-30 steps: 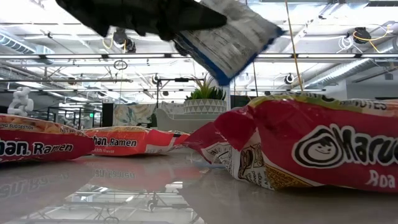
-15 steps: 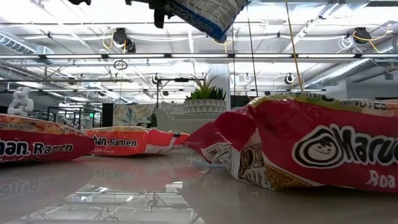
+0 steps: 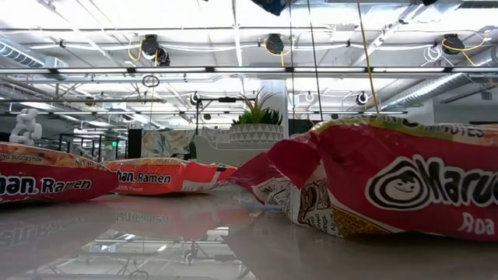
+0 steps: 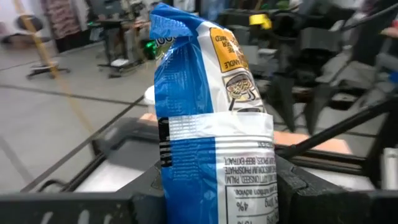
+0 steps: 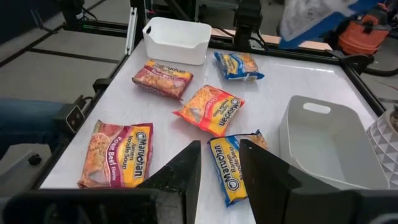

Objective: Sort Maruchan noodles
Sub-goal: Put the right blue noodle pack into the gray bin

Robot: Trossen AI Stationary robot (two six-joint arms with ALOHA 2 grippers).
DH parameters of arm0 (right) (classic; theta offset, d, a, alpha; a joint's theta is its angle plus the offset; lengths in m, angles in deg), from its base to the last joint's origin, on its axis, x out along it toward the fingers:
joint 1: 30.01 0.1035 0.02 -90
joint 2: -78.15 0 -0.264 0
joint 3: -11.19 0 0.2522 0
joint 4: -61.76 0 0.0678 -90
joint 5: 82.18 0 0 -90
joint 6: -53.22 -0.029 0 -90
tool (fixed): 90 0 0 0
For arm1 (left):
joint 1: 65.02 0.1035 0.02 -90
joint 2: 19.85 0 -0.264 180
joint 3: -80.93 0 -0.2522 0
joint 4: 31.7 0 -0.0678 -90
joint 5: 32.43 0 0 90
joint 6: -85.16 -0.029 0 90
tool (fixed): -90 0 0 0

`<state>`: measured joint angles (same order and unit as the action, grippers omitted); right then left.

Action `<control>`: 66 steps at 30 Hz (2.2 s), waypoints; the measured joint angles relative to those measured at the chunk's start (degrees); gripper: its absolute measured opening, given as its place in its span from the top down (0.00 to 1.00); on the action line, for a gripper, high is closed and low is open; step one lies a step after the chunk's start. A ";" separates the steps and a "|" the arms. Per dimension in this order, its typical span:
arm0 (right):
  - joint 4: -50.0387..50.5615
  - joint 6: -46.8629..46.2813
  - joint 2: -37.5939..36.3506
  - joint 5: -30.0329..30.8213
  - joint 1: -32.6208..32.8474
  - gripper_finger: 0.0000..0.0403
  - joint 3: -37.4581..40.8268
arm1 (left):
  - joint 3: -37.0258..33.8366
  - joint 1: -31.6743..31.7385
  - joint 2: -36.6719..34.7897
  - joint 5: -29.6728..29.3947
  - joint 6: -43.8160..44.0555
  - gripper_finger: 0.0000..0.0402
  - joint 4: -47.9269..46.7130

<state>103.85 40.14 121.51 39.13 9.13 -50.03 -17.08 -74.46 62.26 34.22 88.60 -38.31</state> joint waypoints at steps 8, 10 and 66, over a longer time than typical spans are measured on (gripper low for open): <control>-0.19 0.04 0.02 -0.02 0.00 0.75 0.00 | 2.42 1.11 0.00 -10.25 6.46 0.65 -5.21; -0.19 0.10 0.02 -0.02 0.00 0.75 0.00 | 2.42 1.96 0.00 -10.72 8.37 0.65 -7.09; -0.60 6.49 -0.13 0.17 -0.02 0.75 0.00 | 23.16 14.55 19.49 -13.64 31.25 0.65 -50.69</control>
<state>103.24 46.63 121.38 39.31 9.10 -50.03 6.08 -59.91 81.74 20.57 119.86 -89.01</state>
